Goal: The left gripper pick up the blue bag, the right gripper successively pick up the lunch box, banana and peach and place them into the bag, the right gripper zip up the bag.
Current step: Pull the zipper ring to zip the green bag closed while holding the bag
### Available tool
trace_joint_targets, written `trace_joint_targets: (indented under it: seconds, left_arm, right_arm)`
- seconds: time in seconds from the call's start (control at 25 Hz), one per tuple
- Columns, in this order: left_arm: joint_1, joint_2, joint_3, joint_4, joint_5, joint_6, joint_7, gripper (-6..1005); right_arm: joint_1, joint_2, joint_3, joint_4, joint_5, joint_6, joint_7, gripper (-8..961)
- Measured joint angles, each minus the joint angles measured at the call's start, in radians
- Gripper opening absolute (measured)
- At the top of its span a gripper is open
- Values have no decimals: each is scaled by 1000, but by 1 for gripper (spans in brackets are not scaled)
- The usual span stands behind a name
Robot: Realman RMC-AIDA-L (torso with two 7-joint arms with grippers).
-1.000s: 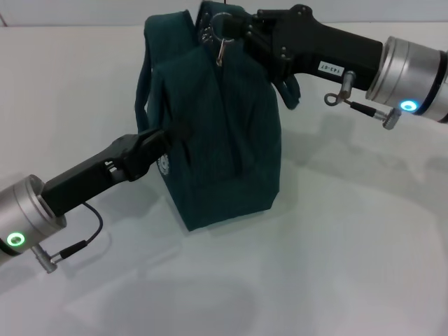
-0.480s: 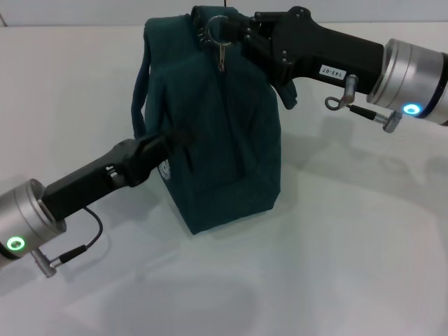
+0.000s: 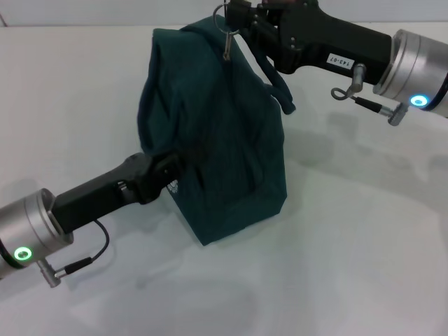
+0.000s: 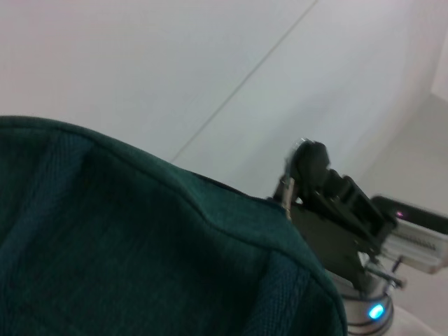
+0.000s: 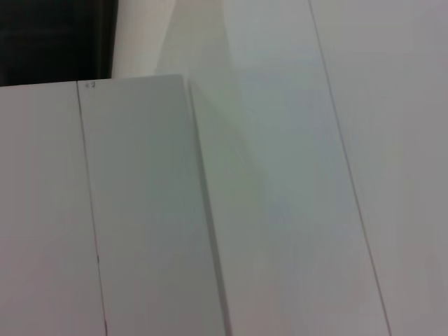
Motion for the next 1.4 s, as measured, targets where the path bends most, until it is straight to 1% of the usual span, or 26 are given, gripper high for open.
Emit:
trace_joint_targets:
  seconds: [0.24, 0.4, 0.6, 0.92, 1.0, 1.12, 1.2, 1.24, 1.28, 1.32, 1.4]
  left_arm:
    - [3, 0, 19, -7, 10, 35, 23, 45]
    - [17, 1, 24, -7, 11, 88, 48, 45]
    - [50, 3, 21, -7, 12, 151, 79, 45]
    - [82, 5, 16, -6, 5, 159, 84, 44]
    - [91, 6, -2, -6, 0, 160, 84, 44]
    - [110, 8, -46, -6, -3, 157, 83, 44]
    - [118, 9, -78, -7, -1, 145, 81, 44]
    - [119, 9, -93, -7, 0, 134, 80, 44]
    - [118, 8, -100, -7, 0, 122, 78, 44]
    - [117, 6, -106, -8, -2, 103, 76, 44]
    - [114, 4, -122, -10, -7, 54, 58, 44]
  right_arm:
    - [5, -1, 1, 3, -1, 12, 8, 10]
    - [12, -1, 1, 15, -1, 35, 5, 10]
    - [13, 2, 1, 17, -1, 108, -14, 10]
    - [13, 8, 0, 42, -1, 227, -20, 10]
    - [12, 9, 0, 49, -1, 247, -27, 10]
    - [-8, 10, 0, 27, 4, 254, -56, 10]
    - [-43, 10, 0, -21, 6, 255, -68, 10]
    - [-43, 10, 0, -21, 6, 255, -68, 10]
    - [-94, 10, 0, -85, 6, 257, -71, 10]
    - [-114, 9, 1, -108, 6, 257, -71, 11]
    - [-123, 7, 1, -121, 4, 256, -72, 11]
